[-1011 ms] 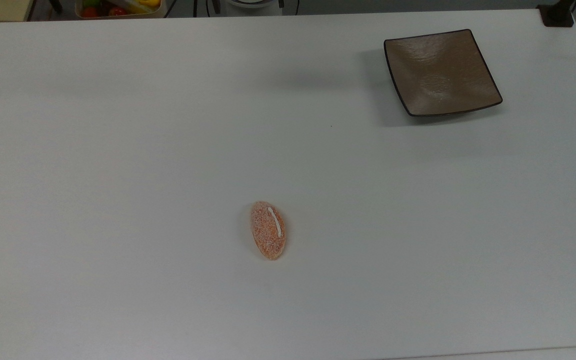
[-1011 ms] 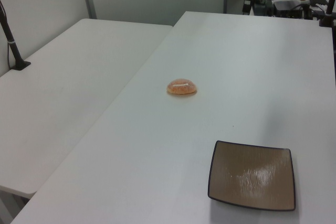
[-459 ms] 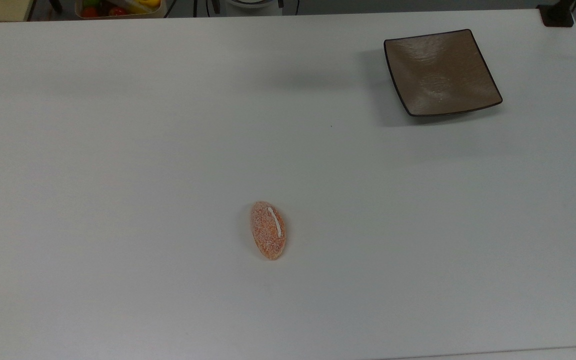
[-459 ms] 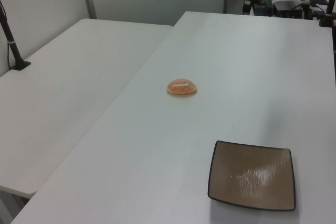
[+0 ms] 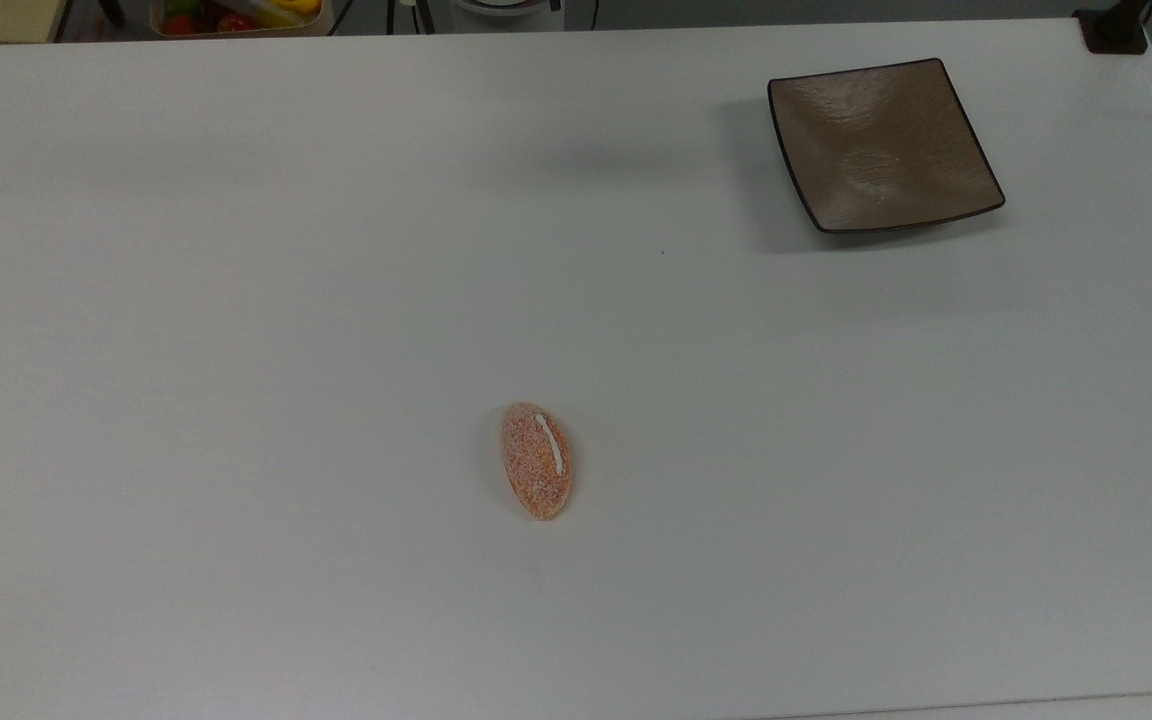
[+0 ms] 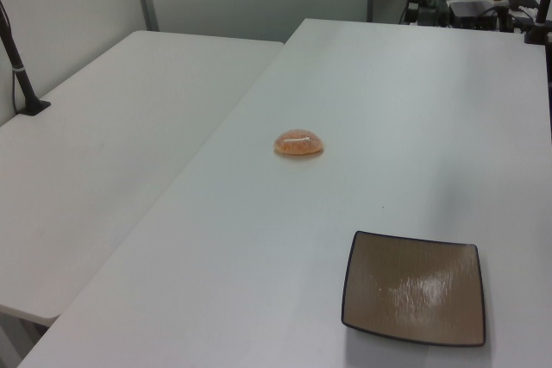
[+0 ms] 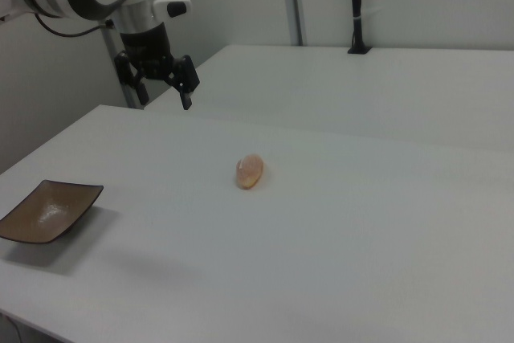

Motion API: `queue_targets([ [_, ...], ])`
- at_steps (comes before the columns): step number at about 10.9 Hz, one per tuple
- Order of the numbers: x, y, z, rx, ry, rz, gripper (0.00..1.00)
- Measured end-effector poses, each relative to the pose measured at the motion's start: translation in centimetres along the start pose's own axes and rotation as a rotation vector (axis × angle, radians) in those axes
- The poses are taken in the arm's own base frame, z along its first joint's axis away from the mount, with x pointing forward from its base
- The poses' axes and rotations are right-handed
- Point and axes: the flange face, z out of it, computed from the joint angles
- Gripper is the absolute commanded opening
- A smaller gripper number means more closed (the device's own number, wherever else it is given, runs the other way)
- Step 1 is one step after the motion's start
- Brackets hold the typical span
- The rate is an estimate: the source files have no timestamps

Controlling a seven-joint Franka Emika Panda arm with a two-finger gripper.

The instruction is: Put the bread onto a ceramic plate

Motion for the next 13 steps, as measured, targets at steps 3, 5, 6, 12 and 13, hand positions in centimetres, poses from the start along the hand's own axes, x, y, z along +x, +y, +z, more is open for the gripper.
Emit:
queue_targets([
  [3,-0.2,0.2,0.9,0.003,-0.019,-0.012,1.0],
  [5,0.0,0.3,1.6,0.005,-0.031,-0.012,1.0],
  [6,0.1,0.4,2.0,0.005,-0.038,-0.011,1.0],
  [12,5.9,1.3,4.9,-0.018,0.046,-0.011,1.0],
  [13,7.3,1.5,5.9,-0.028,0.091,-0.012,1.0],
])
